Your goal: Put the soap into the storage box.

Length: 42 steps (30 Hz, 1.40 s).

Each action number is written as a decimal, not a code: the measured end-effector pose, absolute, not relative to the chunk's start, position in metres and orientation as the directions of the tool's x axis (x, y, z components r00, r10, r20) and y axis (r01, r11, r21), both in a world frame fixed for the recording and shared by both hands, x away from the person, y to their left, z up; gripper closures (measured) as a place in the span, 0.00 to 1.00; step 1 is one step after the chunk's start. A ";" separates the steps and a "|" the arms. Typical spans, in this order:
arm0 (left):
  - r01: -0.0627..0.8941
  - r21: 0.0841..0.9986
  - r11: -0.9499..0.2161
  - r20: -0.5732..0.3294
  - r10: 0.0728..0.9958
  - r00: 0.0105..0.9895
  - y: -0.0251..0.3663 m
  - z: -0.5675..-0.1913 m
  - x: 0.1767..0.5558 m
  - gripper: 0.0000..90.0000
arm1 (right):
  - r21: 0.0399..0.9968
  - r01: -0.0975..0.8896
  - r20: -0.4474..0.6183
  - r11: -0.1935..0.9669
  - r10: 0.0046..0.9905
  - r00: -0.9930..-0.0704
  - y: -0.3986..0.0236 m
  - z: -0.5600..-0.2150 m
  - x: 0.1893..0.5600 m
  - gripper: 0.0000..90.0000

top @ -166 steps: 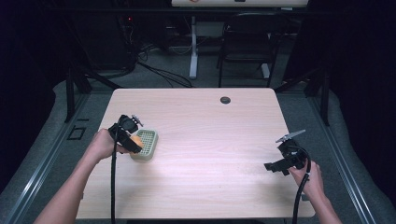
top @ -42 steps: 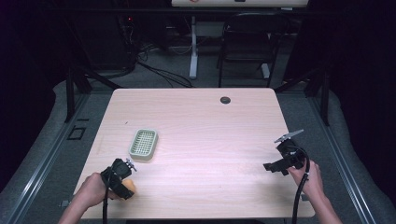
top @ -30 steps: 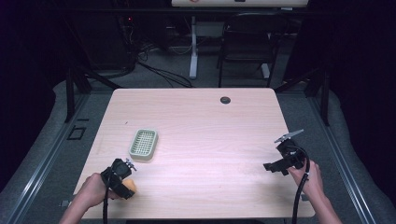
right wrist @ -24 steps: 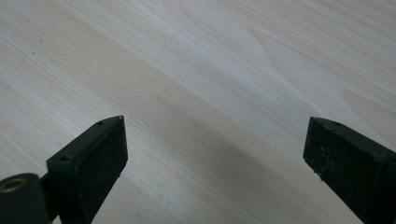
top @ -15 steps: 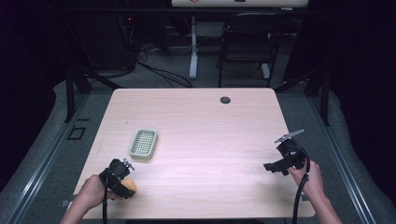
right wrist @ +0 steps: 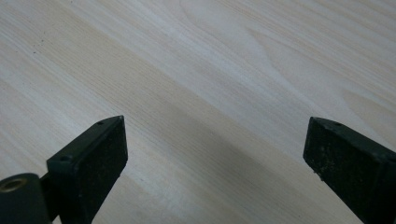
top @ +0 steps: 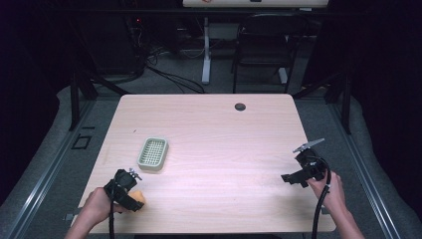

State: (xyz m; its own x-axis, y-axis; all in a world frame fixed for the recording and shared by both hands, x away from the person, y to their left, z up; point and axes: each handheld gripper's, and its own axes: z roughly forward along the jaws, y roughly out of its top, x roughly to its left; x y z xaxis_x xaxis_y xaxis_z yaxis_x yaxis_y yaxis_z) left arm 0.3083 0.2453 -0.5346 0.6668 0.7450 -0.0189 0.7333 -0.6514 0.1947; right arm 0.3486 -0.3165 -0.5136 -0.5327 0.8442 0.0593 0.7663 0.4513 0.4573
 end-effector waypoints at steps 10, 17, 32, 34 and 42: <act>0.739 0.302 -0.602 0.043 0.783 0.621 0.249 -0.514 0.292 0.06 | 0.455 0.766 0.056 0.454 0.844 -0.534 -0.316 -0.514 0.349 0.07; 0.727 0.407 -0.552 0.072 0.813 0.577 0.250 -0.496 0.271 0.00 | 0.457 0.764 0.055 0.455 0.843 -0.535 -0.316 -0.514 0.348 0.07; 0.747 0.456 -0.483 0.079 0.859 0.507 0.254 -0.507 0.240 0.00 | 0.454 0.764 0.056 0.459 0.841 -0.538 -0.316 -0.515 0.348 0.07; 0.749 0.459 -0.478 0.069 0.860 0.506 0.255 -0.509 0.238 0.00 | 0.453 0.763 0.055 0.460 0.840 -0.539 -0.316 -0.514 0.348 0.07; 0.747 0.462 -0.479 0.066 0.858 0.510 0.257 -0.512 0.237 0.00 | 0.448 0.762 0.048 0.468 0.838 -0.543 -0.315 -0.514 0.349 0.07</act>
State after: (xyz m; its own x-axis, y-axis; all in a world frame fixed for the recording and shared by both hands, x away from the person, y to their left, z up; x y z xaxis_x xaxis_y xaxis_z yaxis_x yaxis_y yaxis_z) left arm 0.2367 0.2566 -0.5119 0.5097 0.8578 0.0656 0.7466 -0.4790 0.4616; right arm 0.3490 -0.3147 -0.5145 -0.5433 0.8382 0.0478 0.7618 0.4683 0.4476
